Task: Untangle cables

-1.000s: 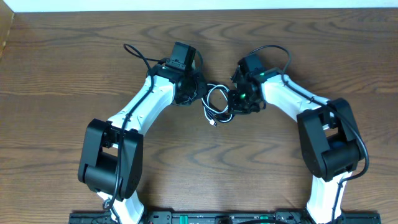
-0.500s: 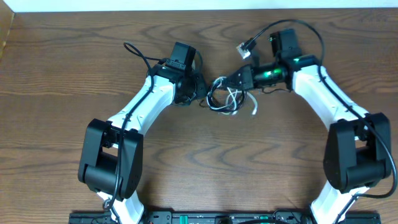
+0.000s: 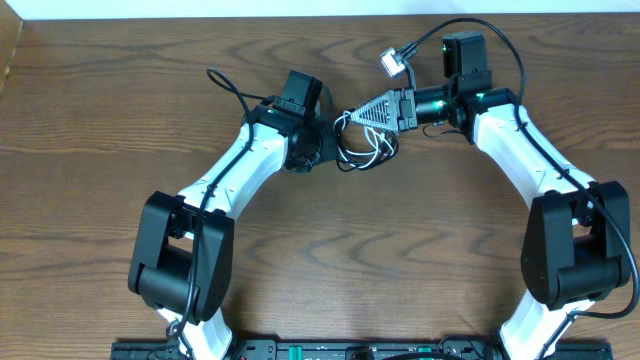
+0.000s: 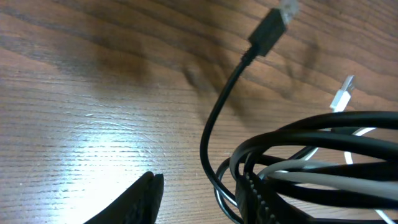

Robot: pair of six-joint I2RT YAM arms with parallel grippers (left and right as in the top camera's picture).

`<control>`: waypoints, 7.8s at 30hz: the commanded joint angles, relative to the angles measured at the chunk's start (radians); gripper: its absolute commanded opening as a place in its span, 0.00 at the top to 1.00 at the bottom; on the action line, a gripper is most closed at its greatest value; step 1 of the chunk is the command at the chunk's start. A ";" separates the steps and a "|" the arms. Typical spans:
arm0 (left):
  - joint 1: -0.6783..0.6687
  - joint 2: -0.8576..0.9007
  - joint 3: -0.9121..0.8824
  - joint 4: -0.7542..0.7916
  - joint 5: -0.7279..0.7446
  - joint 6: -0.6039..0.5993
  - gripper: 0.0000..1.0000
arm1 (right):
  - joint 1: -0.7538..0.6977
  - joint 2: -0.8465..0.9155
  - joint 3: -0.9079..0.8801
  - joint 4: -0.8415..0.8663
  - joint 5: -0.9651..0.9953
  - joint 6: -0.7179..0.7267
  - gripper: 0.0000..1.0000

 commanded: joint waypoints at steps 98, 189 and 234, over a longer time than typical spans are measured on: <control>0.158 0.020 -0.003 -0.009 -0.061 -0.184 0.40 | 0.321 0.111 0.000 -0.167 1.089 -0.149 0.82; -0.198 0.343 -0.003 0.690 0.142 -0.523 0.86 | -0.092 -0.303 0.001 0.091 0.345 0.372 0.99; -0.198 -0.068 -0.003 0.247 -0.044 0.066 0.84 | -0.274 -0.302 0.001 -0.317 1.222 0.077 0.99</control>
